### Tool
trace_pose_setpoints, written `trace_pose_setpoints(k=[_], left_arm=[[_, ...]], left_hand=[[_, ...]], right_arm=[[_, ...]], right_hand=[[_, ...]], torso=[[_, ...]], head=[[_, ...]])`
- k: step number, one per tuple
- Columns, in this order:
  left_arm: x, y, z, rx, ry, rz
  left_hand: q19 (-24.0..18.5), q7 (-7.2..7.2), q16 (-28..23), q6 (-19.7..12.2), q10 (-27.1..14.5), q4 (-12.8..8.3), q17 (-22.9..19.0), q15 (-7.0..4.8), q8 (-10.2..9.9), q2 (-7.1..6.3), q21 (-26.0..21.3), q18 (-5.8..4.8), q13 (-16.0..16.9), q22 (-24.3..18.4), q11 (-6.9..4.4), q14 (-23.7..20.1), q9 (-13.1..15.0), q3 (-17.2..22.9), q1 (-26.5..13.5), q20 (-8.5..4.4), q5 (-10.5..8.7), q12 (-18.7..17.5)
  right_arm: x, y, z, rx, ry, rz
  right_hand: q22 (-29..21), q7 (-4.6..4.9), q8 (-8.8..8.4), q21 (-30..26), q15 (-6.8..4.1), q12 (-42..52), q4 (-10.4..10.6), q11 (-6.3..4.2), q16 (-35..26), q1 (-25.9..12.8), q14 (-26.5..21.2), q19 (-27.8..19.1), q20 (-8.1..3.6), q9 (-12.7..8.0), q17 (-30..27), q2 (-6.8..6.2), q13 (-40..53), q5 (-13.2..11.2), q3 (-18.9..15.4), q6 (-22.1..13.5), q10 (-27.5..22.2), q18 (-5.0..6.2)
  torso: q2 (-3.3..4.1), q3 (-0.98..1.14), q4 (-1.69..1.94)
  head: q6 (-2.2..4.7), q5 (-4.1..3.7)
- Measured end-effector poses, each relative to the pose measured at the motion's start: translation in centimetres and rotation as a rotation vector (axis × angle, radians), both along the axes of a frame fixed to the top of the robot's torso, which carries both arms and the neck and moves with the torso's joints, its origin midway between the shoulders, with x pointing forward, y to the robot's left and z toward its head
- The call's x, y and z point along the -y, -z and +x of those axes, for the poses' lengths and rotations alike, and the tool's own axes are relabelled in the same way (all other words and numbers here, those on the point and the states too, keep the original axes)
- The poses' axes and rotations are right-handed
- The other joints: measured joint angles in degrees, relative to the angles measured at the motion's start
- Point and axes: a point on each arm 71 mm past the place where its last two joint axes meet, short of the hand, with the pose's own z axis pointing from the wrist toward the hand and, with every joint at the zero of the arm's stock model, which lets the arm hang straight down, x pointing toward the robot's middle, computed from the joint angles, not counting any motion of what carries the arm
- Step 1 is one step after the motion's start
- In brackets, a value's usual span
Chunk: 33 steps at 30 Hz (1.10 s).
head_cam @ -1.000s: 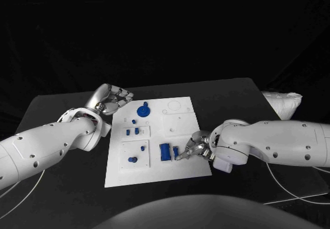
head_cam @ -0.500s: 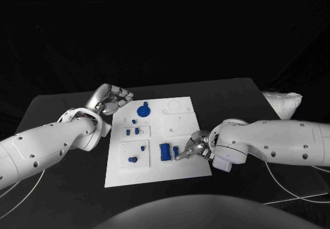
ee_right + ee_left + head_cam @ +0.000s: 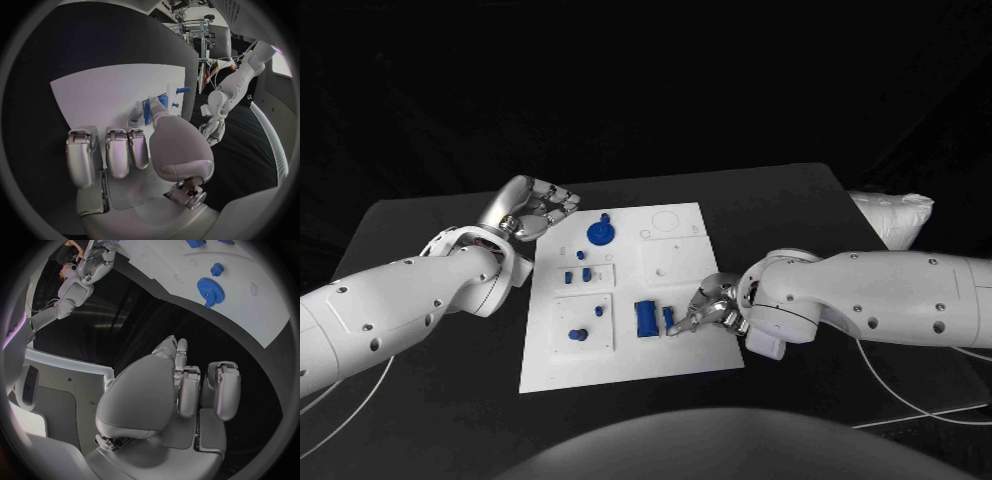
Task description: Assemble the parts on the task board
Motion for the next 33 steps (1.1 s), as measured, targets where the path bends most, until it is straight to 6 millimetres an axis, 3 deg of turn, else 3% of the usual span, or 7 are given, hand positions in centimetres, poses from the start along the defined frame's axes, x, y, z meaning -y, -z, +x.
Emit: trace_pose_setpoints(k=[9, 33], left_arm=[[0.02, 0.00, 0.00, 0.000, 0.000, 0.000], [0.07, -0.02, -0.01, 0.004, 0.003, 0.003]], left_hand=[[0.0, 0.00, 0.0, 0.0, 0.0, 0.0, 0.0, 0.00, 0.0, 0.00, 0.0, 0.00, 0.0, 0.0, 0.00, 0.0, 0.0, 0.0, 0.0, 0.00, 0.00, 0.0], [0.0, 0.00, 0.0, 0.0, 0.0, 0.0, 0.0, 0.00, 0.0, 0.00, 0.0, 0.00, 0.0, 0.0, 0.00, 0.0, 0.0, 0.0, 0.0, 0.00, 0.00, 0.0]], right_arm=[[0.02, 0.01, 0.06, 0.001, 0.000, -0.002], [0.04, 0.05, 0.17, 0.013, -0.006, -0.009]], right_hand=[[0.0, 0.00, 0.00, 0.0, 0.00, 0.0, 0.0, 0.00, 0.0, 0.7, 0.0, 0.0, 0.00, 0.6, 0.0, 0.68, 0.0, 0.2, 0.0, 0.0, 0.0, 0.00], [0.0, -0.20, 0.00, 0.0, 0.01, 0.0, -0.2, 0.00, 0.0, 0.9, 0.0, 0.0, 0.01, 0.7, 0.0, 0.91, 0.0, 0.2, 0.2, -0.2, 0.0, 0.00]], torso=[[-0.01, 0.00, 0.00], [-0.04, -0.01, 0.00]], head=[[0.00, 0.04], [0.00, -0.10]])
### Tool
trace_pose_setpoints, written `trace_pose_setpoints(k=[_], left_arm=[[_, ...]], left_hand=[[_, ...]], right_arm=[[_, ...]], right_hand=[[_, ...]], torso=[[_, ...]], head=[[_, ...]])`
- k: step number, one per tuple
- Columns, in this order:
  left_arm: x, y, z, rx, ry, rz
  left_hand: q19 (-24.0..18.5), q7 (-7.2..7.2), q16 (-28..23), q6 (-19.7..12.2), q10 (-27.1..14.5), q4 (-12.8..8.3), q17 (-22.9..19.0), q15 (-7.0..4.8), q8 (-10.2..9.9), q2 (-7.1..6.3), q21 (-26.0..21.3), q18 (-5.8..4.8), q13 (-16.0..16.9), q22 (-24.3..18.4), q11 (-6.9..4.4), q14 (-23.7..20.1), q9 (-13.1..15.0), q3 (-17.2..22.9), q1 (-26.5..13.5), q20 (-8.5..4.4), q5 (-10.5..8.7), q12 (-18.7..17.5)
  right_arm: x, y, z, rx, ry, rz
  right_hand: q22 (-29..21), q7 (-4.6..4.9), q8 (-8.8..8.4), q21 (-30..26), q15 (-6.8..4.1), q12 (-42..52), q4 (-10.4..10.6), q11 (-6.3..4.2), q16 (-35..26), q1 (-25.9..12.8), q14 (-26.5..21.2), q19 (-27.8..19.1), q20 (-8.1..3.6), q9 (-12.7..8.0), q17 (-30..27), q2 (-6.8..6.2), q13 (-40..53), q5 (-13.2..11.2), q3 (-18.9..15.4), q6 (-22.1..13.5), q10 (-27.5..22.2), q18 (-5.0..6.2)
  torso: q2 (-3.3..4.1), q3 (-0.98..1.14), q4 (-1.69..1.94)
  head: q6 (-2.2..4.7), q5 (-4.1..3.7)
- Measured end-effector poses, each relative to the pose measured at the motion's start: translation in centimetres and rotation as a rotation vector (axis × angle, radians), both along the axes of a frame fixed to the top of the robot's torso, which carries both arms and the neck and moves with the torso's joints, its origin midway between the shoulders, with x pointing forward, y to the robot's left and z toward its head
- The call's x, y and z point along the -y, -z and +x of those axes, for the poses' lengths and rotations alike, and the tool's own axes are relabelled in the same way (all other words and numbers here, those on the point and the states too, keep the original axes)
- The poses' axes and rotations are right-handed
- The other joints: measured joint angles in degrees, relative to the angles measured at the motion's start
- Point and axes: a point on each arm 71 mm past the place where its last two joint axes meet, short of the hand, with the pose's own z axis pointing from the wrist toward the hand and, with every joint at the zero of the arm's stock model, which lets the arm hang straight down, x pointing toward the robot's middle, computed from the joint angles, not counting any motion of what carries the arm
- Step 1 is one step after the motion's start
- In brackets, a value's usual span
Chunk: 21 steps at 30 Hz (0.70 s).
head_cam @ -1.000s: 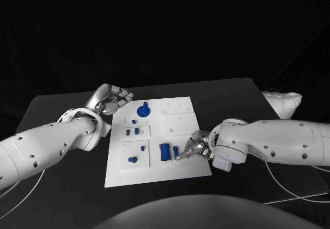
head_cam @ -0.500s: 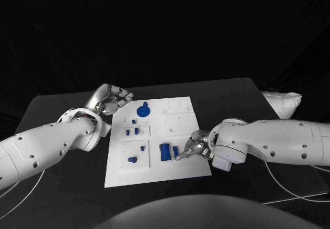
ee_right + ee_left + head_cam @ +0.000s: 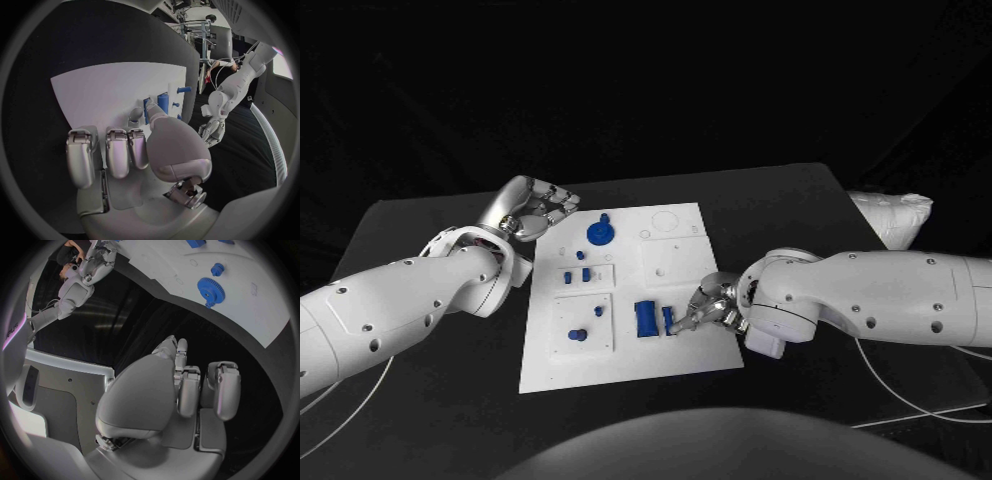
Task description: Assemble the parts on the task board
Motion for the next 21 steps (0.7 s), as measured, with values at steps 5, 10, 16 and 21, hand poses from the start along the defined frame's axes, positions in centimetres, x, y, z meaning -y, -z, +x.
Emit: trace_pose_setpoints(k=[5, 10, 16, 21], left_arm=[[0.0, 0.0, 0.0, 0.000, 0.001, 0.000], [0.0, 0.0, 0.0, 0.001, 0.001, 0.001], [0.0, 0.0, 0.0, 0.001, 0.000, 0.001], [0.0, 0.0, 0.0, 0.003, 0.002, 0.000]], left_hand=[[0.0, 0.00, 0.0, 0.0, 0.0, 0.0, 0.0, 0.00, 0.0, 0.00, 0.0, 0.00, 0.0, 0.0, 0.00, 0.0, 0.0, 0.0, 0.0, 0.00, 0.00, 0.0], [0.0, 0.00, 0.0, 0.0, 0.0, 0.0, 0.0, 0.00, 0.0, 0.00, 0.0, 0.00, 0.0, 0.0, 0.00, 0.0, 0.0, 0.0, 0.0, 0.00, 0.00, 0.0], [0.0, 0.00, 0.0, 0.0, 0.0, 0.0, 0.0, 0.00, 0.0, -0.31, 0.0, 0.00, 0.0, 0.0, 0.00, 0.0, 0.0, 0.0, -0.3, 0.00, 0.00, 0.0], [0.0, 0.00, 0.0, 0.0, 0.0, 0.0, 0.0, 0.00, -0.1, -0.36, 0.0, 0.00, 0.0, 0.0, 0.00, 0.0, 0.0, 0.0, -1.7, 0.00, 0.00, 0.0]], right_arm=[[0.0, 0.0, 0.0, 0.001, -0.001, -0.002], [0.1, 0.0, 0.0, 0.002, -0.001, 0.001], [0.2, -0.5, 0.0, 0.042, 0.010, 0.084], [0.0, -2.1, 0.9, 0.166, 0.057, 0.264]], right_hand=[[0.0, 0.00, -0.24, 0.0, 0.00, 0.0, 0.0, 0.00, 0.0, 0.0, 0.0, 0.0, 0.00, 0.0, 0.0, 0.00, 0.0, 0.0, 0.0, 0.0, 0.0, -0.01], [0.0, 0.00, -0.24, 0.0, 0.00, 0.0, 0.0, 0.00, 0.0, 0.0, 0.0, 0.0, 0.00, 0.1, 0.0, 0.00, 0.0, 0.0, 0.0, 0.0, 0.0, 0.00], [0.0, 0.11, -0.46, 0.0, 0.00, 0.0, 0.6, 0.00, 0.0, 0.0, 0.0, 0.0, 0.00, 0.7, 0.0, -0.02, 0.0, 0.0, -0.6, -0.1, 0.0, 0.00], [0.0, 1.33, -7.30, 0.0, 0.06, 0.0, 2.2, 0.28, 0.0, -1.0, 0.0, 0.0, 0.00, -3.0, 0.0, -0.54, 0.0, 2.6, -2.2, -4.3, 0.0, 0.00]], torso=[[-0.01, 0.00, 0.01], [0.02, 0.00, 0.00], [0.03, 0.00, -0.03], [0.02, 0.04, -0.01]], head=[[0.00, -0.04], [0.00, -0.02], [0.00, 0.42], [0.00, 0.72]])
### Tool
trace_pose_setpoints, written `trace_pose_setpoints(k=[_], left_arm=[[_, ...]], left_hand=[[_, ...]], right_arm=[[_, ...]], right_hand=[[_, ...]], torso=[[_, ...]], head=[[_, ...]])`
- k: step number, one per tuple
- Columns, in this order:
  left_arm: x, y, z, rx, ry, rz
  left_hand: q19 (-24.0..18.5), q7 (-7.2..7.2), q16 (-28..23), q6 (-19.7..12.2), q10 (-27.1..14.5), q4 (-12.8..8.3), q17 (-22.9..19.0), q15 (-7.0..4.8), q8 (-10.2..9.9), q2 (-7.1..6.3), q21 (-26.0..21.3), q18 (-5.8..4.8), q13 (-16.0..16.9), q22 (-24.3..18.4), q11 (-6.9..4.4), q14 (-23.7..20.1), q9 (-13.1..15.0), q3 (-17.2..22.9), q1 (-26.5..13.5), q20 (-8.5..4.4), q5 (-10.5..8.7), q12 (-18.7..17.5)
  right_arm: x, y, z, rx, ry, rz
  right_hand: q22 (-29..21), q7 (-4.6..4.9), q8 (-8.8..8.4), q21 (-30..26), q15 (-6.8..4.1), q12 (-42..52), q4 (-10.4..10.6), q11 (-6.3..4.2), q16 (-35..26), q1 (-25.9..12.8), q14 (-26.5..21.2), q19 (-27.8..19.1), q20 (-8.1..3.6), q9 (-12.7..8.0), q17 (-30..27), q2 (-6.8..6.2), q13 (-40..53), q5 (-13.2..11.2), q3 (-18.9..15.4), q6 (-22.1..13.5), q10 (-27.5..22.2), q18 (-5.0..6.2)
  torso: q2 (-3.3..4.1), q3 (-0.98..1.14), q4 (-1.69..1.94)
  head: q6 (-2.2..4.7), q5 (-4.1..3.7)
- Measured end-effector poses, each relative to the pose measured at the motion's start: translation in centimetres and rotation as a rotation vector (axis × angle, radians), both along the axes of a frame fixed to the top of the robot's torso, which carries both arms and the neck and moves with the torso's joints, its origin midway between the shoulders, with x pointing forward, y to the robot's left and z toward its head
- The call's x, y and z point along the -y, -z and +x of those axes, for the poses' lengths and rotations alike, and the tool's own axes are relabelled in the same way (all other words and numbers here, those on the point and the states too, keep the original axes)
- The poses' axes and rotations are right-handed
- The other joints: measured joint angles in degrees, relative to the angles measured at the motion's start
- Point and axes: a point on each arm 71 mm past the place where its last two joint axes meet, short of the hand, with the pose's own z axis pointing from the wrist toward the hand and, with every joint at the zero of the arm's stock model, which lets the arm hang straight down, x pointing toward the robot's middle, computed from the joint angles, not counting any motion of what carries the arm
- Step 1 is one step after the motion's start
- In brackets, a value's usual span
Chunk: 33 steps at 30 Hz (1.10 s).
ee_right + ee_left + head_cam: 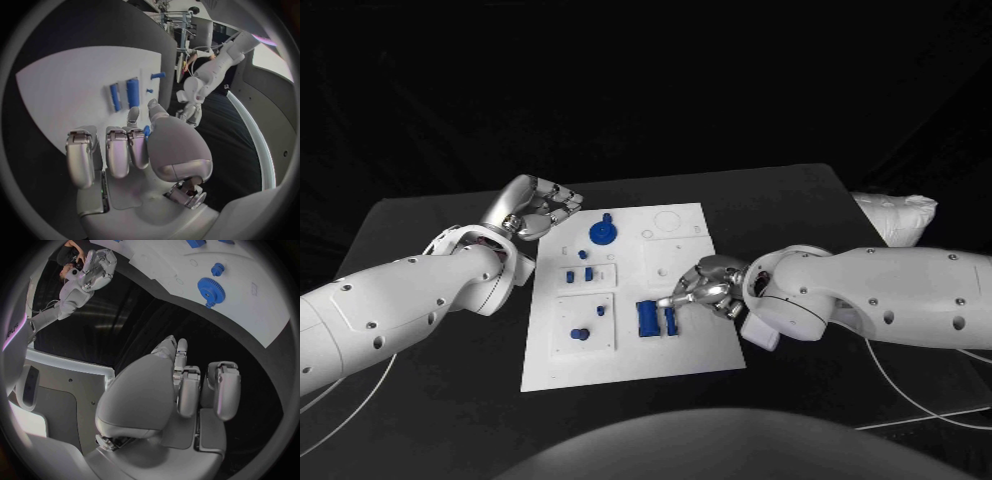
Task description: Assemble the parts on the task board
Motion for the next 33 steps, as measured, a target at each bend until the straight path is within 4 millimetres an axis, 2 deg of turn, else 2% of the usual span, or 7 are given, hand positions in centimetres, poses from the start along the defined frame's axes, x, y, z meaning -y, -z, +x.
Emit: trace_pose_setpoints(k=[6, 8, 12, 16, 27, 29, 33], left_arm=[[0.1, -0.1, -0.2, 0.004, 0.004, -0.017], [0.0, -0.2, -0.3, 0.001, 0.000, -0.035], [0.0, -0.3, -0.6, -0.021, -0.020, -0.099], [-0.1, -0.2, -1.0, -0.063, -0.051, -0.195], [-0.2, 0.9, -2.0, -0.164, -0.114, -0.417], [-0.2, 1.0, -2.0, -0.165, -0.116, -0.417], [-0.4, 0.7, -2.1, -0.167, -0.126, -0.437]], left_hand=[[0.0, 0.42, 0.0, -2.3, -0.2, 0.0, 0.0, 0.00, -0.2, 0.25, -2.7, 0.00, 0.0, 0.0, 0.21, 0.0, -0.6, -0.9, -5.1, 0.00, 0.00, 0.0], [0.0, 0.54, -0.7, -3.0, -0.2, 0.1, 0.0, 0.00, -0.2, 0.29, -4.9, -0.01, 0.0, 0.0, 0.20, 0.0, -0.9, -1.5, -7.0, 0.02, 0.00, 0.0], [-9.6, 0.90, -10.5, -4.5, -0.4, -0.3, -0.7, 0.18, -0.2, 0.20, -19.0, 3.27, 0.1, 0.0, 0.39, -2.0, -1.2, -4.8, -13.4, 0.28, 1.38, 0.0], [-34.0, 2.09, -44.6, -7.2, -2.7, -0.8, -27.3, 1.92, -0.2, 1.62, -54.1, 8.06, 0.1, -7.1, 2.09, -25.3, -1.3, -9.6, -19.4, 1.85, 2.45, 0.0], [-54.7, 4.61, -69.4, -17.0, -15.6, -0.1, -51.2, 7.54, 0.1, 0.88, -84.8, 8.06, 0.2, -32.0, 5.31, -49.5, -1.3, -16.6, -25.5, 8.33, -0.24, 0.9], [-56.7, 4.00, -70.6, -19.8, -18.9, -0.9, -52.9, 7.00, -0.6, 0.83, -85.6, 8.05, -0.4, -34.9, 4.75, -51.9, -2.1, -16.0, -29.8, 7.45, -0.92, 0.5], [-60.9, 2.28, -73.6, -26.4, -26.0, -3.4, -56.3, 5.74, -2.2, 0.73, -87.0, 7.33, -1.9, -41.0, 3.38, -56.8, -3.6, -15.0, -39.6, 5.26, -2.30, -1.7]], right_arm=[[-0.1, -2.6, 2.0, 0.186, 0.109, 0.242], [-0.2, -3.2, 2.6, 0.246, 0.140, 0.311], [-0.6, -4.0, 4.0, 0.353, 0.167, 0.413], [-1.2, -4.8, 5.5, 0.446, 0.167, 0.486], [-2.2, -5.4, 7.1, 0.538, 0.139, 0.586], [-2.2, -5.5, 7.1, 0.538, 0.139, 0.588], [-2.2, -5.6, 7.3, 0.542, 0.160, 0.595]], right_hand=[[0.0, 4.62, -13.29, -6.1, 4.52, 0.0, 2.5, 4.70, -1.2, 1.6, 0.0, -0.5, 3.77, -12.6, 0.0, 1.17, 0.0, 4.2, -2.6, -4.8, 0.0, 0.23], [0.0, 5.43, -15.88, -22.4, 5.50, -1.6, 3.3, 5.31, -7.8, 2.4, -6.0, -10.3, 5.12, -15.9, -0.8, 1.29, 0.0, 4.5, -3.6, -6.8, -0.5, 3.81], [-9.2, 6.87, -20.37, -59.3, 9.50, -37.2, 5.8, 8.64, -35.7, 3.6, -40.0, -37.7, 7.81, -23.0, -24.3, 1.43, -14.4, 4.5, -6.4, -12.6, -41.1, 7.68], [-20.4, 5.35, -24.07, -76.7, 13.04, -59.6, 9.3, 12.51, -55.3, 3.1, -54.4, -51.1, 9.95, -29.3, -39.0, 1.02, -33.8, 4.0, -9.9, -19.8, -53.5, 7.68], [-64.1, -3.33, -32.80, -88.6, 7.10, -78.3, 10.4, 5.20, -82.0, -6.6, -81.1, -82.5, 6.55, -49.9, -65.1, -6.51, -57.5, 1.9, -5.4, -40.6, -76.3, 7.52], [-67.6, -2.86, -37.16, -89.5, 4.72, -82.1, 4.9, 1.72, -84.6, -25.1, -83.5, -83.8, 3.86, -54.7, -68.3, -2.49, -63.2, -1.1, -1.1, -44.6, -78.9, 5.15], [-74.1, -2.77, -38.41, -89.5, 4.45, -89.0, -1.0, 1.16, -89.6, -45.5, -83.7, -84.0, -1.57, -61.4, -74.4, -1.26, -69.4, -6.9, -0.6, -45.1, -83.7, -0.46]], torso=[[-0.03, 0.04, 0.10], [-0.03, 0.07, 0.09], [-0.03, 0.14, 0.01], [-0.11, 0.13, -0.09], [-0.14, 0.18, 0.04], [-0.14, 0.18, 0.05], [-0.18, 0.19, 0.01]], head=[[0.00, 0.53], [0.00, 0.90], [0.00, 1.64], [0.00, 2.41], [1.03, 3.71], [1.07, 3.74], [1.33, 3.86]])
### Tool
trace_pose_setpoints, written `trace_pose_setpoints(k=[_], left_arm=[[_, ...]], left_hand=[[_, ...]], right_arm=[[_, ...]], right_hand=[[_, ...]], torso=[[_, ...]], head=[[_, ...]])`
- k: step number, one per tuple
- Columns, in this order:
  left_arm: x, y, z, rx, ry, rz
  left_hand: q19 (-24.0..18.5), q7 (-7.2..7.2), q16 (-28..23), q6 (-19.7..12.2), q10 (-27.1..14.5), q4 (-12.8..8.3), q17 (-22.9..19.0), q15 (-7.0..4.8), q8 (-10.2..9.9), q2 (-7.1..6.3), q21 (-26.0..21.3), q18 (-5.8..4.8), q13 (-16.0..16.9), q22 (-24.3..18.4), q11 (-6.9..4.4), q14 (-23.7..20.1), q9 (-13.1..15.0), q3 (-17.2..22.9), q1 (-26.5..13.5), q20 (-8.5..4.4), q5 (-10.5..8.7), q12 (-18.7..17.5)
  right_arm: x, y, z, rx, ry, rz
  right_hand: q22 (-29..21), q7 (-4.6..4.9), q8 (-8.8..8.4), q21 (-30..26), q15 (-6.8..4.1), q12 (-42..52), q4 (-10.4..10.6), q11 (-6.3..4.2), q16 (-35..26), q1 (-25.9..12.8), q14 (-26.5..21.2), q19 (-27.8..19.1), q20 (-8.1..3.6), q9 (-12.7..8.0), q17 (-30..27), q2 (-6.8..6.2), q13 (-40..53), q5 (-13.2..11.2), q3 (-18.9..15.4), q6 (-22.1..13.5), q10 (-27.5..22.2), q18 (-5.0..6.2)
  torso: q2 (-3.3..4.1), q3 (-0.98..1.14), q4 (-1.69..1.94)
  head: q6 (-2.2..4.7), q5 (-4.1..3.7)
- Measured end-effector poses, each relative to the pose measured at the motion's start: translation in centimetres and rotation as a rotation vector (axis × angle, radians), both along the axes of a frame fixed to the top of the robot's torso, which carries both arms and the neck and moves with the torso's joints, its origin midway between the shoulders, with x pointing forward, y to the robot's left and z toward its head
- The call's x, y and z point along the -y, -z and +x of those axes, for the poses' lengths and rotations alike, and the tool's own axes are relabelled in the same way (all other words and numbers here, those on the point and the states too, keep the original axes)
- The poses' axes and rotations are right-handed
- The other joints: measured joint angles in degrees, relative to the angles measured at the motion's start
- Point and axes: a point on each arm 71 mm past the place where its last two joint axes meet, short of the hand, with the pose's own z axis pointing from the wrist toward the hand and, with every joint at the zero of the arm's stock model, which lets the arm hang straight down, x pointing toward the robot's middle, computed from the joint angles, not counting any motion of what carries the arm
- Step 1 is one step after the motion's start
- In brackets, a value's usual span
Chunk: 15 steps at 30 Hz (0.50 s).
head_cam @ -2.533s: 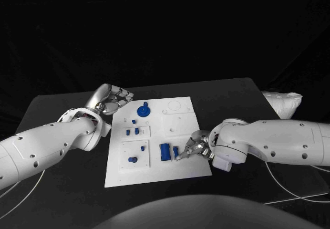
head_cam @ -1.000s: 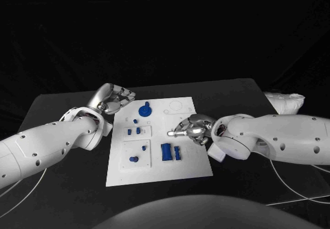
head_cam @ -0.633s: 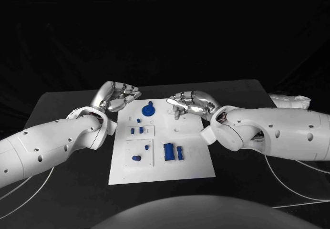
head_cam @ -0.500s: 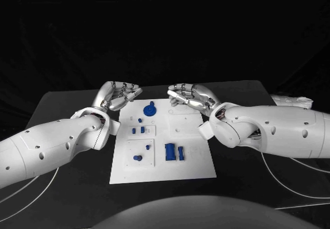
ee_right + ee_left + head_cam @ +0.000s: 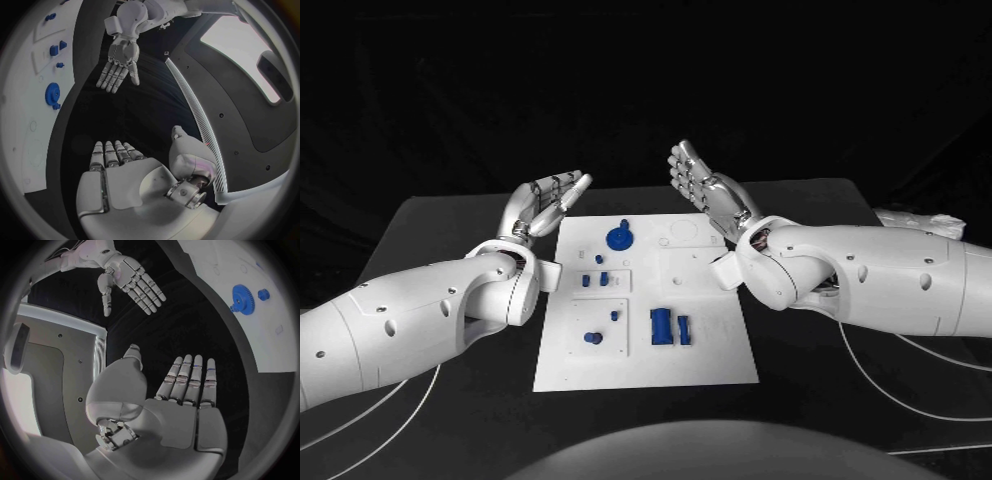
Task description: Assemble the parts on the task board
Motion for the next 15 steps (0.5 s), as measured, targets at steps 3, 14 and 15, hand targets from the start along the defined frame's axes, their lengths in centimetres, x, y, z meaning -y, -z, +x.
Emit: trace_pose_setpoints(k=[3, 14, 15], left_arm=[[0.0, -0.4, -0.4, -0.014, -0.015, -0.043], [-0.7, -1.6, -2.3, -0.136, -0.127, -0.240], [-0.7, -1.5, -2.4, -0.146, -0.136, -0.247]], left_hand=[[-2.7, -1.14, -1.9, -4.2, -4.6, -1.5, -2.1, -0.84, -0.7, -0.06, -0.4, -0.67, -0.6, -3.9, -0.96, -3.1, -0.6, 0.9, -6.3, -1.47, -0.88, -0.8], [-10.1, -4.62, -7.4, -16.5, -17.9, -5.9, -8.3, -5.50, -1.4, -0.10, -1.1, -2.42, -1.4, -15.0, -5.42, -12.0, -1.5, 5.3, -24.4, -5.83, -5.50, -1.7], [-10.7, -5.23, -7.8, -17.2, -18.7, -6.3, -8.7, -5.74, -1.4, -0.11, -1.1, -3.02, -1.5, -15.8, -5.83, -12.7, -1.5, 5.5, -25.6, -6.03, -5.83, -1.7]], right_arm=[[-0.2, 0.0, 0.3, -0.004, 0.030, 0.025], [0.4, 0.9, 1.5, -0.064, 0.279, 0.138], [0.5, 0.9, 1.6, -0.070, 0.299, 0.142]], right_hand=[[-0.7, 0.00, 0.00, 0.0, 0.00, -0.7, -4.8, 0.00, -0.1, -7.4, 0.0, 0.0, 0.00, -2.7, -0.4, 0.06, -5.0, -0.2, 0.0, 0.0, 0.0, 0.00], [-0.8, 0.00, 0.00, 0.0, 0.00, -0.7, -5.1, 0.00, -0.1, -17.5, 0.0, 0.0, 0.01, -2.9, -0.5, 0.06, -5.5, -0.2, 0.0, 0.0, 0.0, 0.00], [-0.8, 0.00, 0.00, 0.0, 0.00, -0.7, -5.1, 0.00, -0.1, -17.5, 0.0, 0.0, 0.01, -2.9, -0.5, 0.06, -5.5, -0.2, 0.0, 0.0, 0.0, 0.00]], torso=[[-0.17, 0.02, -0.14], [-1.77, 0.13, -1.40], [-1.97, 0.15, -1.55]], head=[[0.88, 0.42], [8.44, 3.77], [9.29, 4.20]])
